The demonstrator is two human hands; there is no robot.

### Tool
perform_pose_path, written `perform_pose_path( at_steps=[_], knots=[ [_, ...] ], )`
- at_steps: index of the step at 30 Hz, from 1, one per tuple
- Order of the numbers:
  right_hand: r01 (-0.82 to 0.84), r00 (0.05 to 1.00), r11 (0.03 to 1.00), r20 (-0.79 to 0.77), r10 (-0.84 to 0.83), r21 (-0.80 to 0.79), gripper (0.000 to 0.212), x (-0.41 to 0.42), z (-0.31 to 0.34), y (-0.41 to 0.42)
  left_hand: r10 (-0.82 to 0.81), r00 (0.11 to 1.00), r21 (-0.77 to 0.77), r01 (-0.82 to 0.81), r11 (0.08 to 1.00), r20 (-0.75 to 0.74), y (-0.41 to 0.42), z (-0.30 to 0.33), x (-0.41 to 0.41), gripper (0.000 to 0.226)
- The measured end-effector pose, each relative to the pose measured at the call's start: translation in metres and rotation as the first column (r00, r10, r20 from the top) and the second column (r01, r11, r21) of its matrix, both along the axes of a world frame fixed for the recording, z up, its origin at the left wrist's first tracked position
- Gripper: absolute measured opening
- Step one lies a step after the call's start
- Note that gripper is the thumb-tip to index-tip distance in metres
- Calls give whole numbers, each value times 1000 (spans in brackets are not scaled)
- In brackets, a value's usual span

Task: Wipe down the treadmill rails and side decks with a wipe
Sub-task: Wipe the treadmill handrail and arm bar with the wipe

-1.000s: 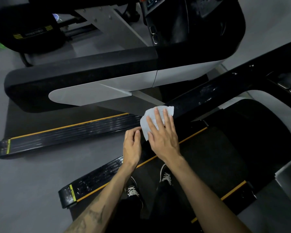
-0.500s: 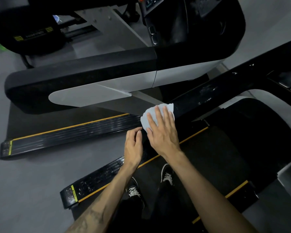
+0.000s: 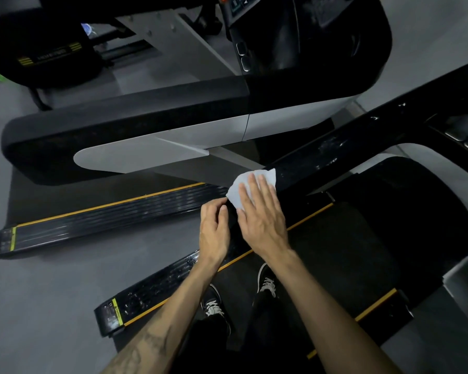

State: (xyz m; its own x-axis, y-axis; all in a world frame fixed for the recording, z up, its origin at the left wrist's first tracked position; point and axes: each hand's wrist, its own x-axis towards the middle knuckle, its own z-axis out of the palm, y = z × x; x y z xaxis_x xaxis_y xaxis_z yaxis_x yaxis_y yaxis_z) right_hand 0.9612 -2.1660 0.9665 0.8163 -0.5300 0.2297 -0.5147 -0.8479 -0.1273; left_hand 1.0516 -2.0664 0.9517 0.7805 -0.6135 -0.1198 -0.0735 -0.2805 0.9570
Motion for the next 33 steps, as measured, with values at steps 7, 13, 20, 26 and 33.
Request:
perform_pose_path(
  at_steps=[7, 13, 20, 26, 33],
  knots=[
    [-168, 977, 986, 135, 164, 20, 48, -44, -8, -11, -39, 999, -18, 39, 999, 7, -7, 2, 3, 33],
    [-65, 998, 998, 0, 65, 15, 54, -7, -2, -4, 0, 995, -37, -3, 999, -95, -9, 1, 1, 29],
    [-190, 981, 980, 18, 191, -53, 53, -34, -7, -20, 1, 996, -22, -3, 1000, -90, -9, 9, 8, 29],
    [9, 999, 998, 36, -11, 56, 72, -15, -4, -17, -35, 999, -15, 34, 999, -17, -11, 6, 7, 32],
    [-227, 974, 973, 22, 226, 32, 61, -49, -8, -26, 8, 998, -39, -10, 999, -65, -29, 6, 8, 29]
  ],
)
